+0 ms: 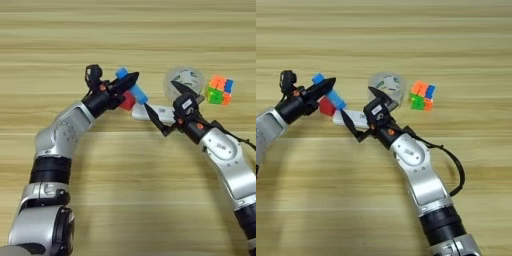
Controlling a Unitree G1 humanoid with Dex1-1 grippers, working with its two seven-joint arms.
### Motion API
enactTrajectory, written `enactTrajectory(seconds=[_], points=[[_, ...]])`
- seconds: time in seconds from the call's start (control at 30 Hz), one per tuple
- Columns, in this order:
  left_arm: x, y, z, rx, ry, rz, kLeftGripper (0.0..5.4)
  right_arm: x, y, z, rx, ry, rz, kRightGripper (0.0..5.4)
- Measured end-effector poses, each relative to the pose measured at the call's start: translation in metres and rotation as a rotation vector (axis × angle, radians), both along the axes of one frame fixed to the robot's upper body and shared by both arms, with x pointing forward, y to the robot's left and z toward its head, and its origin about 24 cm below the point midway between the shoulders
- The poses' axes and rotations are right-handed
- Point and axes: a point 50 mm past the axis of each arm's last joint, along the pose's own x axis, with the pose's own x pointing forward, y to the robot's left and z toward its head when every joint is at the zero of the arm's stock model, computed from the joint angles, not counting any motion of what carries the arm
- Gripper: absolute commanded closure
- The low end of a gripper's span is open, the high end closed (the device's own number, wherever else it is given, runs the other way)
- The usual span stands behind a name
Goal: Move the objects on the table
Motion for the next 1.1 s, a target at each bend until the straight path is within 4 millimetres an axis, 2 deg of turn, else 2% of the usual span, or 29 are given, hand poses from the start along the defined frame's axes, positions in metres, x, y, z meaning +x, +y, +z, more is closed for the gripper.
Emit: enactTrajectory(seconds=[0.23,0.5,0.73,1.1], points=[[0.004,0.024,0.007,0.046,-0.026,0.071,4.06,0.002,-0.005,0.002,0.006,-0.006,-0.026,0.00],[0.003,0.033,0.008,0.066,-0.015,0.082,4.06,0.004,-0.007,0.005,0.015,-0.015,-0.037,0.00],[0.003,0.050,0.010,0.129,0.003,0.098,4.06,0.007,-0.007,0.008,0.038,-0.023,-0.058,0.00],[0.001,0.065,-0.003,0.252,0.086,0.100,4.06,0.010,-0.009,0.011,0.058,-0.020,-0.089,0.00]])
